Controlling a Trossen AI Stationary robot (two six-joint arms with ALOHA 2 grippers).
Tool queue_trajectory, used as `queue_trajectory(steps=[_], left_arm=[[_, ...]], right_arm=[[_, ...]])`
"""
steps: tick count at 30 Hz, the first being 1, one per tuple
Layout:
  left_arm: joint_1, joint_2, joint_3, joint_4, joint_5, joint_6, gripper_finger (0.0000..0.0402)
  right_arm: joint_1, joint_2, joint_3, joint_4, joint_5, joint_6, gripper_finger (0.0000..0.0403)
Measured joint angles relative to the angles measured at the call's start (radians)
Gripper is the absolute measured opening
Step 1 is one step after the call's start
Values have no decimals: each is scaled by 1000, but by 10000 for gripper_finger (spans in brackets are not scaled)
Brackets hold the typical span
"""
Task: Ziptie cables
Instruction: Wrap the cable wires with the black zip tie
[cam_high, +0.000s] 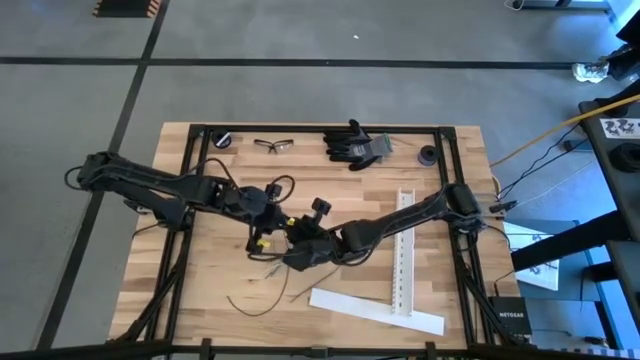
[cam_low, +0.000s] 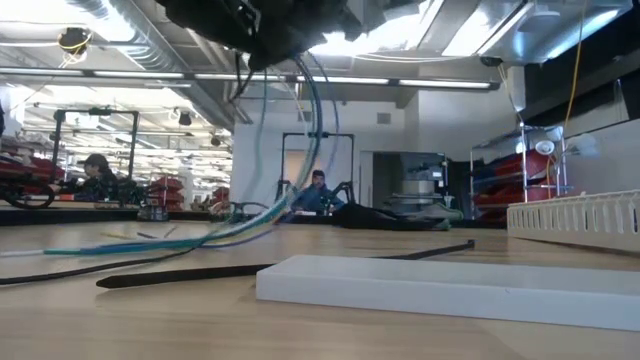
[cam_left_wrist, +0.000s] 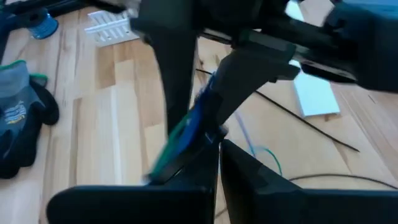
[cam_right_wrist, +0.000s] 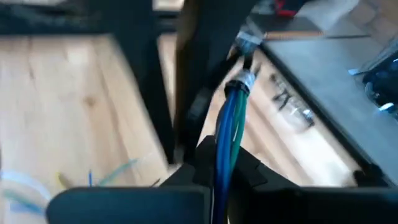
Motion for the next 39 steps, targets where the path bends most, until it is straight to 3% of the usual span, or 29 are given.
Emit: queue_trajectory(steps=[6,21,25,33,39], left_arm=[[-1,-5,1,-15,0,10,0],[-5,-10,2,-24,-7,-4,5],[-5,-10,2,-17,20,-4,38],[-24,-10,2,20,30,23,120],[-43,-10,8,22,32,27,155]], right_arm=[[0,6,-1,18,-159,-53,0],[-11,21,-54,212,-209,-137,0],[-18,21,-99,314,-264,-139,0],[-28,21,-114,347,-327,-218,0],[-27,21,-114,357,-359,-280,0]])
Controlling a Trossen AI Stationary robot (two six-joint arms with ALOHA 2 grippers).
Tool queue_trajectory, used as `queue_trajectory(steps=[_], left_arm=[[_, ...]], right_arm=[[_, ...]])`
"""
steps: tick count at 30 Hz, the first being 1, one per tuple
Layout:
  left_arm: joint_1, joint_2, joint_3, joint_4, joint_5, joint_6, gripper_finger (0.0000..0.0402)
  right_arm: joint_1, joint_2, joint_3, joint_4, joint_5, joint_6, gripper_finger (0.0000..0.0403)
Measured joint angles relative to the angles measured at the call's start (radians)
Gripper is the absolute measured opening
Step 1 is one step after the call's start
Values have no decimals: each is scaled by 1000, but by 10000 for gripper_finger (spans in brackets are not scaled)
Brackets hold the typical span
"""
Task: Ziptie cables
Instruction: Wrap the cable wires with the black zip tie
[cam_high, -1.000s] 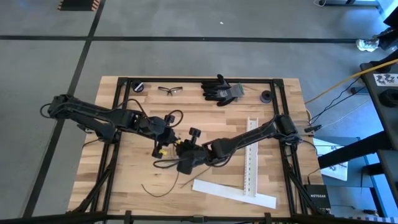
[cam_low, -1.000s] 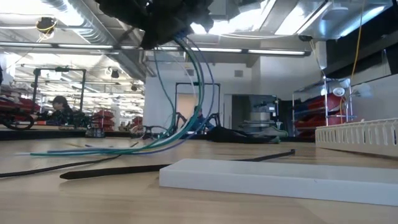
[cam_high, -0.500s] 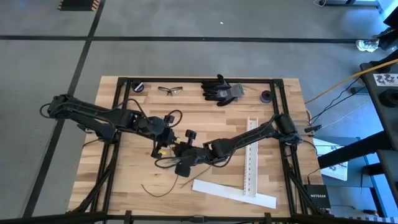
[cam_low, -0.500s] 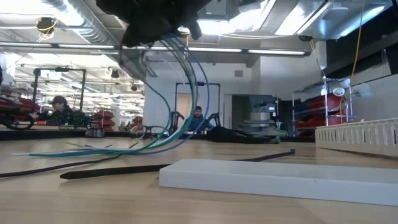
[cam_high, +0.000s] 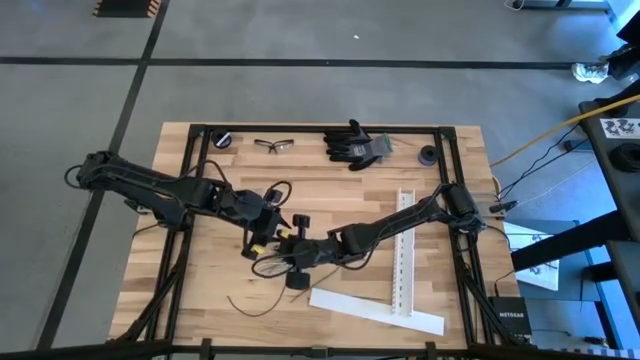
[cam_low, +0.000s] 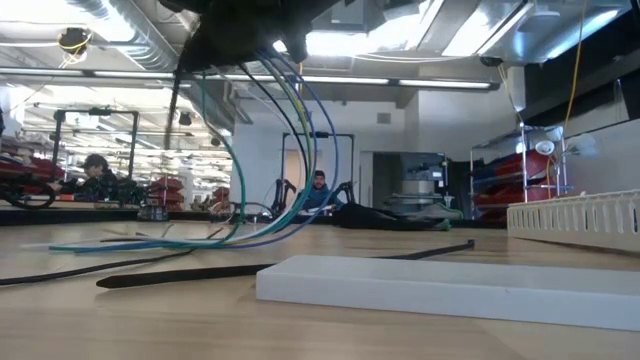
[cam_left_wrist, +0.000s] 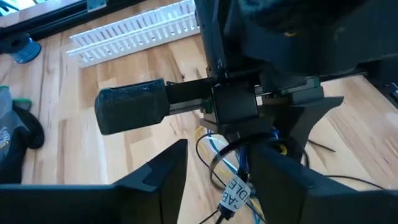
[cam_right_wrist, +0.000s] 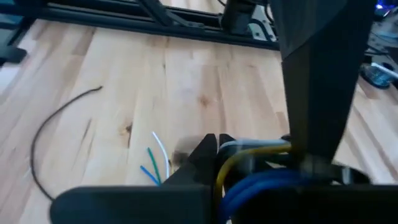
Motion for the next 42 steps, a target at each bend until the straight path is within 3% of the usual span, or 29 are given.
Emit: queue_trajectory(steps=[7,10,14,23,29,42], left_arm=[[-13,0,4,-13,-5,-29,177],[-14,-11,5,-23,-15,-18,178],[-14,-56,5,-61,-107,-22,172],[-14,-163,5,-128,-116,-48,169],[-14,-139,3,-234,-115,-78,169],[-30,-76,2,-214,-92,-6,166]], right_arm=[[-3,2,0,13,154,-88,0],[-10,2,0,20,146,-86,0],[-11,2,1,20,140,-86,0],[-10,2,1,26,134,-85,0],[-10,2,1,25,133,-86,0],[-10,2,1,24,133,-85,0]])
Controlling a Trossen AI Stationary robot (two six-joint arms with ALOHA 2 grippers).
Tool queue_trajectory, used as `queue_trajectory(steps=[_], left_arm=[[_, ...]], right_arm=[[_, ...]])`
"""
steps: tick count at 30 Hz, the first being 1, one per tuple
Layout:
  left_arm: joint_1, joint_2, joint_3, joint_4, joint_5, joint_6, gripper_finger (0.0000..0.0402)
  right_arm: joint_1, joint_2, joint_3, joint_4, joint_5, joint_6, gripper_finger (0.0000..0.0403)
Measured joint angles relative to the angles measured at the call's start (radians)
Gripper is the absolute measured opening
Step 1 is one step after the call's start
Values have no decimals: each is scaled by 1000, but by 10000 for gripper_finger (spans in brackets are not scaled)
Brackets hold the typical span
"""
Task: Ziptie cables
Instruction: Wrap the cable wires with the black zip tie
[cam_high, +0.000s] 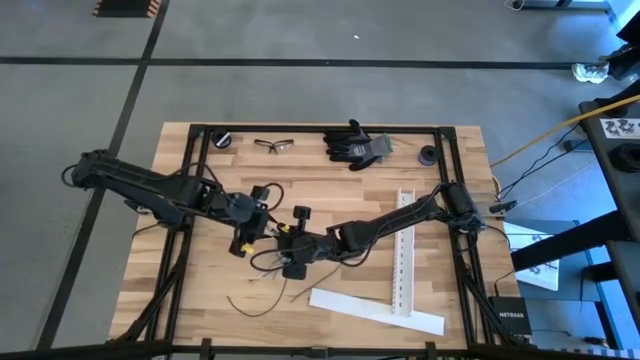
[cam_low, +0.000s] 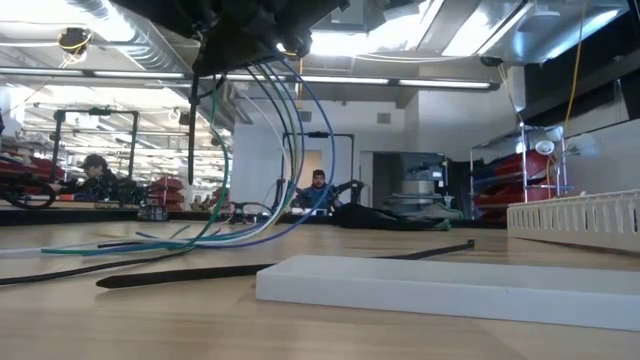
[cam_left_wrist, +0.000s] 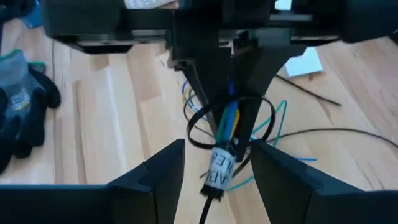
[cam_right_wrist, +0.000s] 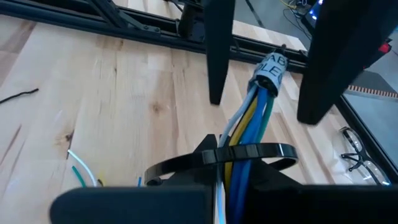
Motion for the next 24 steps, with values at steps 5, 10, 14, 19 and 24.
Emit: queue_trajectory(steps=[5,10,14,19,24], left_arm=[[-3,0,0,16,-1,-1,103],[-3,0,0,10,2,8,12],[-3,0,0,9,-38,-6,10],[-2,1,-1,3,-55,-26,3],[-1,2,-22,41,-57,-31,3]], right_arm=[[0,0,0,0,-4,1,0],[0,0,0,-1,-4,16,0],[0,0,0,-9,3,51,0],[0,-2,3,-76,71,120,4],[2,-2,-94,0,65,167,43]])
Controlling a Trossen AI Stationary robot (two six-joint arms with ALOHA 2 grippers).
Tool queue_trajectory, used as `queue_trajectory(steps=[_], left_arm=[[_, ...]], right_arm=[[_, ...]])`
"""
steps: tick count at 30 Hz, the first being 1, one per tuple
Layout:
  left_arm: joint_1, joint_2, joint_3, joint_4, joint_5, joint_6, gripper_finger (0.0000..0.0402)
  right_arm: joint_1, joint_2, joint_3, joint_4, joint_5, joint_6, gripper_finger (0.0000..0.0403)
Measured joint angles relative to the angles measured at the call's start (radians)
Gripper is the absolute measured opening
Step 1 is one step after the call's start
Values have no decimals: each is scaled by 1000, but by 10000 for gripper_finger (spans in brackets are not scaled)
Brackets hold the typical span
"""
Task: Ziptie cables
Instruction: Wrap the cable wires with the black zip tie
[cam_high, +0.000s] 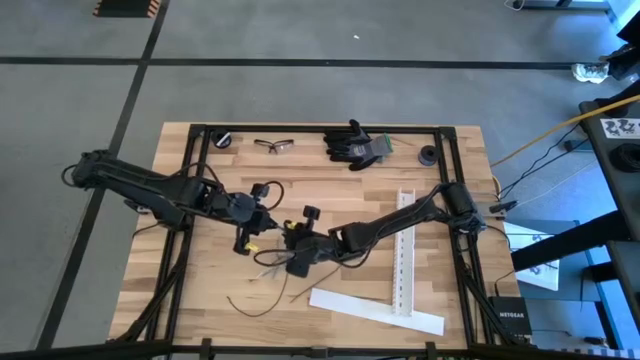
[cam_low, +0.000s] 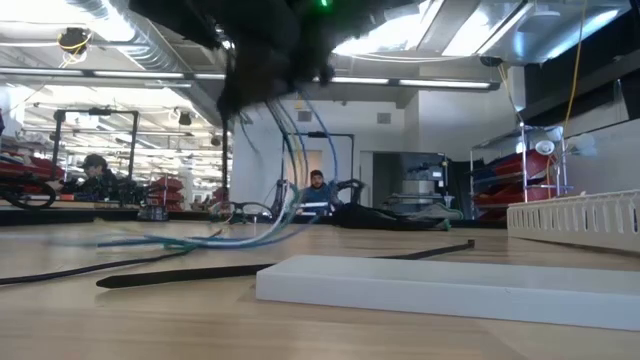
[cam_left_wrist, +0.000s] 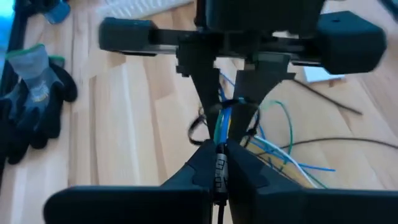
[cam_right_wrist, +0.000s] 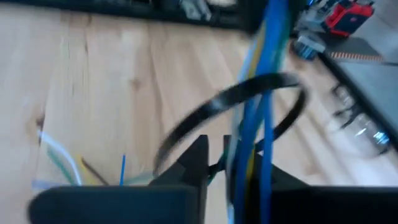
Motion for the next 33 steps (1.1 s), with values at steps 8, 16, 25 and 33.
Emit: queue_trajectory(steps=[8,16,25,33], left_arm=[[28,23,-90,81,2,-42,2],[33,64,-110,216,3,-45,2],[60,192,-110,293,4,-44,2],[57,227,-110,279,6,-115,2]], right_arm=[[0,0,-201,250,-85,45,113],[-1,0,-240,250,-85,39,138],[-4,0,-240,162,-75,37,181],[-6,-4,-240,139,-97,-29,234]])
